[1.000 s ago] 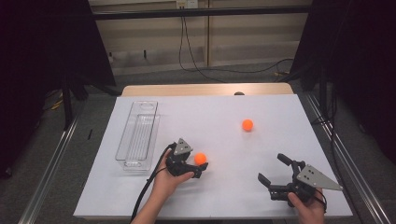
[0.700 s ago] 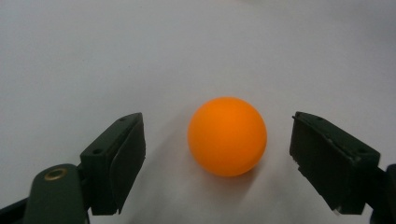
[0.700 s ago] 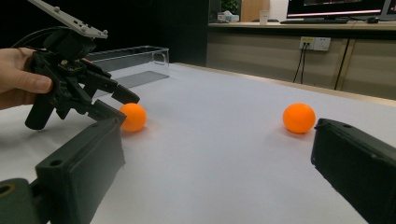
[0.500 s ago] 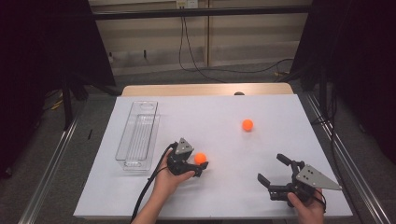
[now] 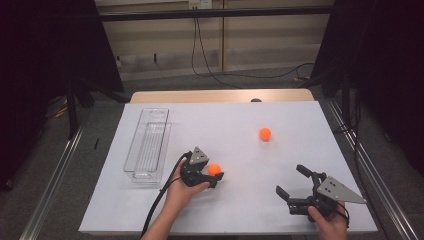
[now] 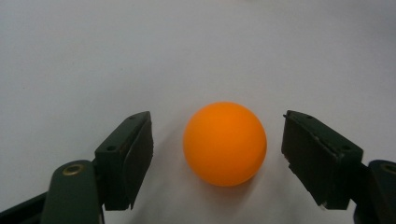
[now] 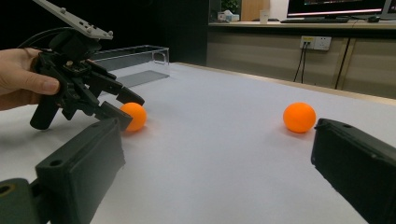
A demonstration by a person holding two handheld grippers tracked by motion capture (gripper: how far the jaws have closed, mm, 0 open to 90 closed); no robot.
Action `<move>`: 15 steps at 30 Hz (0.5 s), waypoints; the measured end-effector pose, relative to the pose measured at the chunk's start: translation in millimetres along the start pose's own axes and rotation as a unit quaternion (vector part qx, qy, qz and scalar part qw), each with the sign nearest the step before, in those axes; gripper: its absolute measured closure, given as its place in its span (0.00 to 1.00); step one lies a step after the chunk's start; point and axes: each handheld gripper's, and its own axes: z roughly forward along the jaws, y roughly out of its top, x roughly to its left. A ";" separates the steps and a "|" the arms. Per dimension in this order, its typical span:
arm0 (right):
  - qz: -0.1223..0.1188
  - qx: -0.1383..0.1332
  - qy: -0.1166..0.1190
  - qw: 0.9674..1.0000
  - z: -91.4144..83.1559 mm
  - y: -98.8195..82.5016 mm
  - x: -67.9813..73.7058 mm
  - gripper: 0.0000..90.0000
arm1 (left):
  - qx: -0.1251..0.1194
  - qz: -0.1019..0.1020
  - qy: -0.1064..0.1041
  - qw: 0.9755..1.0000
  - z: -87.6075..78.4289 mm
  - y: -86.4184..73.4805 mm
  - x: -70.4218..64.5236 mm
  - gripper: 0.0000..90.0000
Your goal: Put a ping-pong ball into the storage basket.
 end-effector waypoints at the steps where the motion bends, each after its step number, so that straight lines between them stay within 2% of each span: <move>1: 0.001 0.000 0.000 1.000 -0.1 0.1 0.1 0.02 | 0.002 0.002 -0.001 1.000 0.4 0.2 0.0 0.29; 2: 0.000 -0.001 0.000 1.000 -0.2 0.2 0.0 0.02 | 0.003 0.007 0.001 1.000 0.2 0.5 0.5 0.29; 10: 0.002 -0.001 0.000 1.000 -0.3 0.2 -0.2 0.02 | 0.003 -0.002 -0.001 1.000 0.7 0.6 1.4 0.31; 15: 0.002 -0.001 0.000 1.000 -0.3 0.1 -0.4 0.02 | 0.005 0.002 -0.001 1.000 1.1 1.3 1.6 0.33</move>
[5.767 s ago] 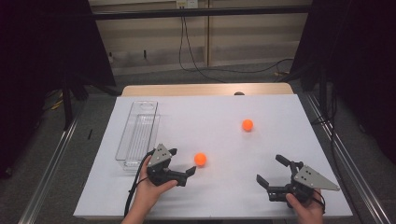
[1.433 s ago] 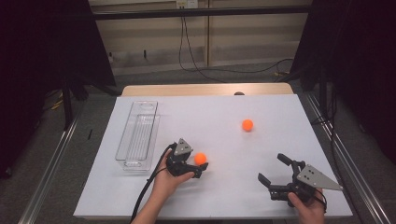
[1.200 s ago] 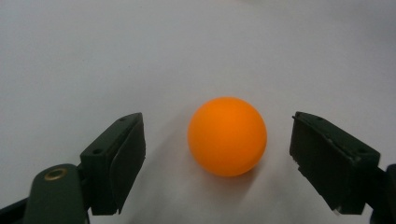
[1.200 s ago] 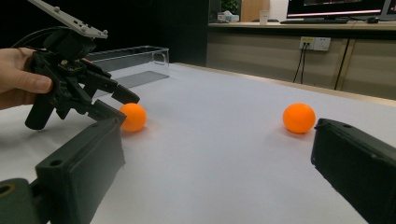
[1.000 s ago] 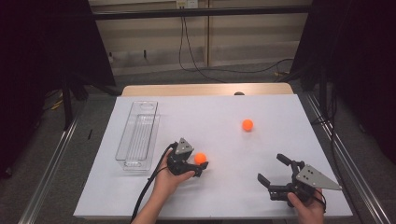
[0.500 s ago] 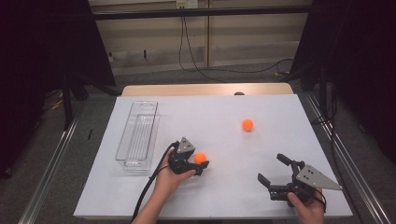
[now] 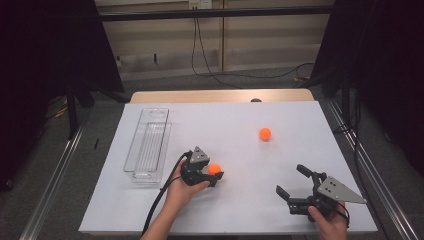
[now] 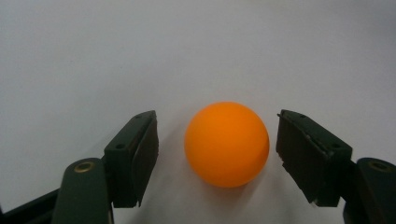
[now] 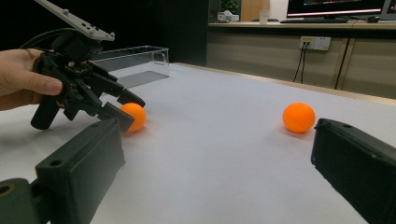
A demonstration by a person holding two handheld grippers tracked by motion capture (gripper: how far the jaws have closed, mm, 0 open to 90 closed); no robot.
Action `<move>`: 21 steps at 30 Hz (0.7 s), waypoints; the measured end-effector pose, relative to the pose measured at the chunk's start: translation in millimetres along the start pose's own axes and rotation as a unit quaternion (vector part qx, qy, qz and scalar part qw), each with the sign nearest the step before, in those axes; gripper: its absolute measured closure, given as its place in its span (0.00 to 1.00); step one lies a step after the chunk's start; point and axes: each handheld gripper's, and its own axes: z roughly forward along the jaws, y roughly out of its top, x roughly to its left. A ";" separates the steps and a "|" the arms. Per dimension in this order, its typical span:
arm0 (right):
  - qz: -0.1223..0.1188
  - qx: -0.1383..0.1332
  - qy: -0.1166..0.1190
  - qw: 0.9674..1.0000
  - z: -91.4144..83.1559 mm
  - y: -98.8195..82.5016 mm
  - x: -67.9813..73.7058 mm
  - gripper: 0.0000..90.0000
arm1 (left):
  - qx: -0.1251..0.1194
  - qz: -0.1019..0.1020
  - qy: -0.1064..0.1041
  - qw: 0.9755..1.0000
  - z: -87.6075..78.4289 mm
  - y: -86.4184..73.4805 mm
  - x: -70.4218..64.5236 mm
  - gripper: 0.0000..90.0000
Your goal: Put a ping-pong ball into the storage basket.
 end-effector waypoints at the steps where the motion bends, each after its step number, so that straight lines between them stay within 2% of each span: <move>1: 0.001 0.000 0.000 1.000 -0.1 0.0 0.0 0.02 | 0.001 0.003 -0.001 1.000 0.0 0.3 0.3 0.33; 4: 0.001 0.000 0.000 1.000 -0.2 0.0 -0.3 0.02 | 0.000 -0.003 -0.002 1.000 0.7 0.3 0.0 0.34; 14: -0.001 0.001 0.002 1.000 0.0 0.1 -0.4 0.02 | 0.010 0.001 -0.002 1.000 2.0 -0.3 0.3 0.37; 21: -0.003 0.001 0.002 1.000 0.0 0.3 0.0 0.02 | 0.006 -0.004 -0.002 1.000 0.7 0.0 1.2 0.40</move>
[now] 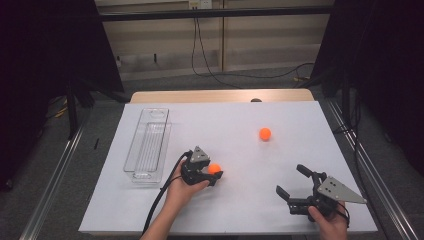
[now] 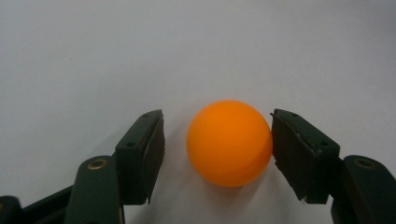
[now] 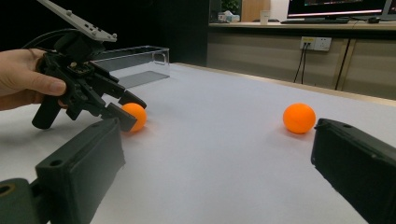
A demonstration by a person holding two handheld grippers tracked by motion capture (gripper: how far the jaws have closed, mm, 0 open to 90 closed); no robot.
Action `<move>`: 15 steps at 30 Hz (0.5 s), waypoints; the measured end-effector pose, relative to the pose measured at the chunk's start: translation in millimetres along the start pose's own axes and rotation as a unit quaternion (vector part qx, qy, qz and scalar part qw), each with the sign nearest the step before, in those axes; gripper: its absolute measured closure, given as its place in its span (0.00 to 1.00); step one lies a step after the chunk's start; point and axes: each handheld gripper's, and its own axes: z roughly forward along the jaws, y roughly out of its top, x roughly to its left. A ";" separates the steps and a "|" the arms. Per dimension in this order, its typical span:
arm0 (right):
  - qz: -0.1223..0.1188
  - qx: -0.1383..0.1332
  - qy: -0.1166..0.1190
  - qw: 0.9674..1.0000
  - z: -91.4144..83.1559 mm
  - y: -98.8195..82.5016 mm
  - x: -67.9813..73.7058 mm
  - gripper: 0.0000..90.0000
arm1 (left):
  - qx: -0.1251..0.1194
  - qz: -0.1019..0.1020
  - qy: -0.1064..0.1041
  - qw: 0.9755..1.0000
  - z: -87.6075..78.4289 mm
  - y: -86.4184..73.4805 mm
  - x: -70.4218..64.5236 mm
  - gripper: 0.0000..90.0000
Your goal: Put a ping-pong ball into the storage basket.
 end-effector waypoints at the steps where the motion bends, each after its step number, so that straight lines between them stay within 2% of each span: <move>1: 0.000 0.000 0.000 1.000 0.0 0.0 0.0 0.02 | -0.001 -0.001 -0.001 1.000 -0.1 0.0 0.2 0.40; 15: 0.000 0.000 0.000 1.000 0.0 0.1 -0.3 0.02 | 0.004 0.003 -0.006 1.000 -0.2 -0.1 0.6 0.45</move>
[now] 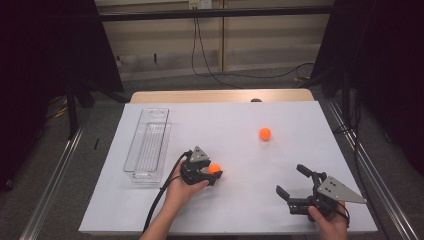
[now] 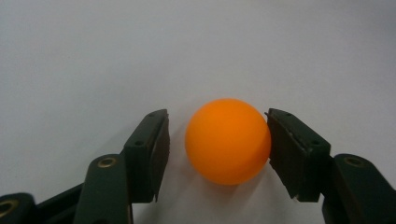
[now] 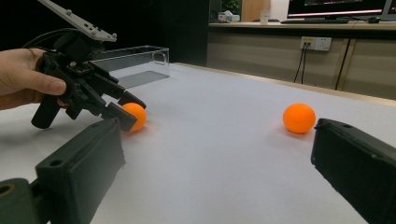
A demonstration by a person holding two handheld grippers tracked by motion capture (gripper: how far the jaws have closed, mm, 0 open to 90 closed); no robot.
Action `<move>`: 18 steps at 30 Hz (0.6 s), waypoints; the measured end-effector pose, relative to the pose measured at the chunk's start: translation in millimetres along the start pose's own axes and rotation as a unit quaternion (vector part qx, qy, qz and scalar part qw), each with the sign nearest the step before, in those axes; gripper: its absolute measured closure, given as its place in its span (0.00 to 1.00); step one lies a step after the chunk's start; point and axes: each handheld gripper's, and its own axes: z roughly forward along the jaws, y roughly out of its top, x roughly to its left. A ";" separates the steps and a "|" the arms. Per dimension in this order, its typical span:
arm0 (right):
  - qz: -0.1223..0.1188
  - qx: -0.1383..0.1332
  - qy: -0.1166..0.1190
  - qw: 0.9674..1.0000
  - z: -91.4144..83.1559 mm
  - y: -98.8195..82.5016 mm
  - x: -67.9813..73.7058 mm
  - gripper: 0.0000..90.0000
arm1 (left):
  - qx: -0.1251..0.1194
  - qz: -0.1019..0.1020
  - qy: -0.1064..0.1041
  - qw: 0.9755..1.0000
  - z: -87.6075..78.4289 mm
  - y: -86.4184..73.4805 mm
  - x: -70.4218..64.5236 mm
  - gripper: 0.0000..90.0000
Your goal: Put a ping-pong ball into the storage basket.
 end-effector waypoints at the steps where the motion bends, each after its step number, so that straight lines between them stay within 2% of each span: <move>1: 0.000 0.000 0.000 1.000 0.0 0.0 0.0 0.02 | 0.001 0.001 0.001 1.000 0.2 -0.1 -0.2 0.45; 18: 0.000 0.000 0.000 1.000 0.2 0.1 0.3 0.02 | 0.002 -0.001 0.001 1.000 1.3 -0.2 0.0 0.47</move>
